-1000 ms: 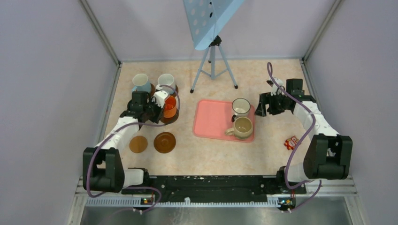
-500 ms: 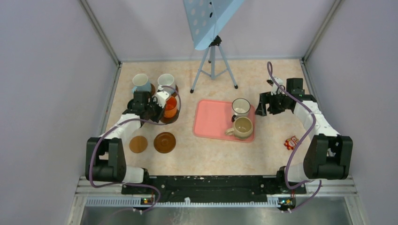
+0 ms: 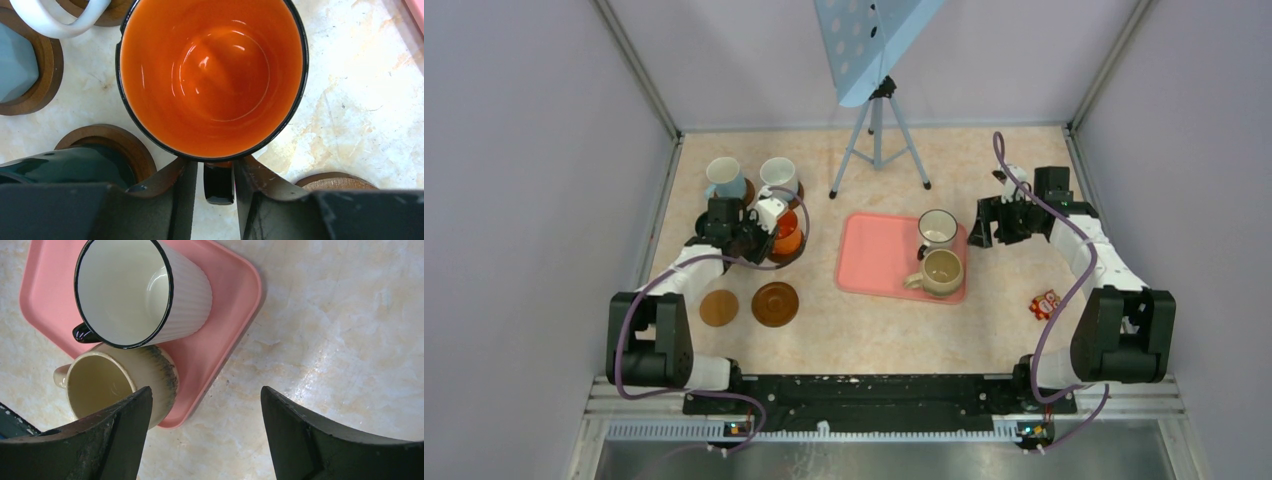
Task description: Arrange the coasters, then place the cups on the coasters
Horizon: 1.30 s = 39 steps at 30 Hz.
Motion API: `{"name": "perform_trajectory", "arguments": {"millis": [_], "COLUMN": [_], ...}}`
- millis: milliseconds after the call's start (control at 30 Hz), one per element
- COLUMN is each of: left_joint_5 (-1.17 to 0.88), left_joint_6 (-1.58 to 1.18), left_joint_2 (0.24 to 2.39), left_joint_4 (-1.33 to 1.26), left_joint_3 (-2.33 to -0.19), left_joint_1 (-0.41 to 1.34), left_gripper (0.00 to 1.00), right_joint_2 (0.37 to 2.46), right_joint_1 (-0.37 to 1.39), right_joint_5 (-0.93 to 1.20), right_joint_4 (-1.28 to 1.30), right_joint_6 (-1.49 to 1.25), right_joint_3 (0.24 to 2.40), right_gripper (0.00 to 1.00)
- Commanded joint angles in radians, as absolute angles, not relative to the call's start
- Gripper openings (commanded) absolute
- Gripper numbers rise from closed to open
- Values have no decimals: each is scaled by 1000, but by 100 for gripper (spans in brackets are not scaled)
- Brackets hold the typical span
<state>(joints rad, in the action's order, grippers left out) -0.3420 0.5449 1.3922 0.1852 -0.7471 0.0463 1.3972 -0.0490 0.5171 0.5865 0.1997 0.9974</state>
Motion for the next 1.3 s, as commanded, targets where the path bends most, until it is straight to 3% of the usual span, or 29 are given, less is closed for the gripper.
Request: {"name": "perform_trajectory", "arguments": {"millis": [0, 300, 600, 700, 900, 1133, 1200, 1267], "left_joint_5": [-342, -326, -311, -313, -322, -381, -425, -481], "left_joint_6": [559, 602, 650, 650, 644, 717, 744, 749], "left_joint_2": [1372, 1332, 1305, 1307, 1304, 1270, 1255, 1247], "left_joint_4": [149, 219, 281, 287, 336, 574, 625, 658], "left_joint_3": [-747, -762, -777, -783, -824, -975, -1014, -1052], "left_joint_1": [40, 28, 11, 11, 11, 12, 12, 17], "left_gripper": [41, 49, 39, 39, 64, 85, 96, 99], "right_joint_2": [1392, 1392, 1401, 1399, 1390, 1378, 1379, 1382], "right_joint_1": [-60, -60, -60, -60, -60, -60, -60, -60], "right_joint_5": [521, 522, 538, 538, 534, 528, 532, 539], "right_joint_4": [571, 574, 564, 567, 573, 582, 581, 579], "right_joint_6": [210, 212, 201, 202, 208, 218, 213, 207], "right_joint_3": [1036, 1037, 1037, 1036, 1037, 1040, 1045, 1046], "right_gripper": [79, 79, 79, 79, 79, 79, 79, 79]}}
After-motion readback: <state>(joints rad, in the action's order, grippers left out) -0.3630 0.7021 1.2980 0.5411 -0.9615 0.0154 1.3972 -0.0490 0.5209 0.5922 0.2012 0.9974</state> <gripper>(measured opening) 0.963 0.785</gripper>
